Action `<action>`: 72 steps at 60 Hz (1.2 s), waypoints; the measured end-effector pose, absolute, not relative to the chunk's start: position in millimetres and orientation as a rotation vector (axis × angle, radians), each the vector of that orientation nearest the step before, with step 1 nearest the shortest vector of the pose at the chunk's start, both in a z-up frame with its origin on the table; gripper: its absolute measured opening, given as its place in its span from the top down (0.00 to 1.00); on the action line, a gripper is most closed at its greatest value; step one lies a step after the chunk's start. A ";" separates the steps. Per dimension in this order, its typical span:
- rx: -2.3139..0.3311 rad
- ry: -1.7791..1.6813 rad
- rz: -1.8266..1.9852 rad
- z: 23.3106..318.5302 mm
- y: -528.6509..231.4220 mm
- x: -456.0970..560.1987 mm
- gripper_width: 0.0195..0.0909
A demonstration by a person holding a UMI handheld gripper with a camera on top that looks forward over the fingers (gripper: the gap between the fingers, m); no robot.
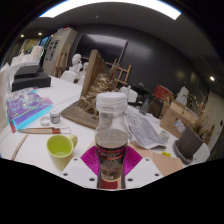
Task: Pour water
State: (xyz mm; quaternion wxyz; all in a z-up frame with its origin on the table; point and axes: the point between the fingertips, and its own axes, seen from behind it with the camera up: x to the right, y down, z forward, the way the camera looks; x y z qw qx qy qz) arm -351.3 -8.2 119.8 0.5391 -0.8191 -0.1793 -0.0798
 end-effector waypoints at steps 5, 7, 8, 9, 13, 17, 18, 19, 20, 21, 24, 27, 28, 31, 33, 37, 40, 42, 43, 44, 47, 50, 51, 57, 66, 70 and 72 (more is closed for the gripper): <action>-1.987 -0.361 -0.037 97.2 -12.2 -354.1 0.91; -2.000 -0.340 0.001 88.3 -13.5 -355.3 0.91; -2.005 -0.332 0.014 83.7 -13.2 -354.6 0.91; -2.010 -0.322 0.025 79.0 -12.9 -353.6 0.91; -2.029 -0.282 0.064 61.6 -15.2 -349.5 0.91; -2.043 -0.246 0.086 47.5 -15.7 -342.1 0.91; -2.042 -0.237 0.090 44.6 -16.9 -342.3 0.90; -2.028 -0.226 0.101 46.4 -16.5 -342.0 0.90; -2.014 -0.218 0.111 48.0 -16.0 -342.0 0.90; -2.011 -0.211 0.114 46.6 -15.8 -340.9 0.89; -2.008 -0.204 0.126 48.0 -15.6 -337.8 0.88; -2.004 -0.197 0.128 47.6 -17.9 -337.8 0.83; -2.002 -0.197 0.127 47.6 -18.7 -338.0 0.81; -1.997 -0.198 0.126 47.6 -20.2 -338.2 0.74; -2.002 -0.193 0.128 47.5 -21.4 -336.7 0.70; -2.047 -0.174 0.135 42.2 -28.4 -332.2 0.52; -2.065 -0.150 0.158 46.2 -34.7 -330.4 0.19; -2.067 -0.133 0.170 52.2 -40.2 -327.9 0.07; -2.070 -0.125 0.171 55.3 -43.6 -326.0 0.05; -2.078 -0.119 0.169 57.2 -44.0 -325.5 0.07; -2.087 -0.100 0.150 68.2 -59.9 -319.5 0.08; -2.097 -0.078 0.123 81.8 -78.0 -312.8 0.08; -2.106 -0.073 0.118 87.3 -82.5 -308.5 0.08; -2.145 -0.031 0.052 110.5 -132.2 -305.3 0.08; -2.190 0.021 -0.017 144.0 -206.9 -306.5 0.07; -2.201 0.055 -0.028 156.1 -234.5 -311.8 0.07; -2.204 0.072 -0.030 163.2 -246.3 -315.2 0.07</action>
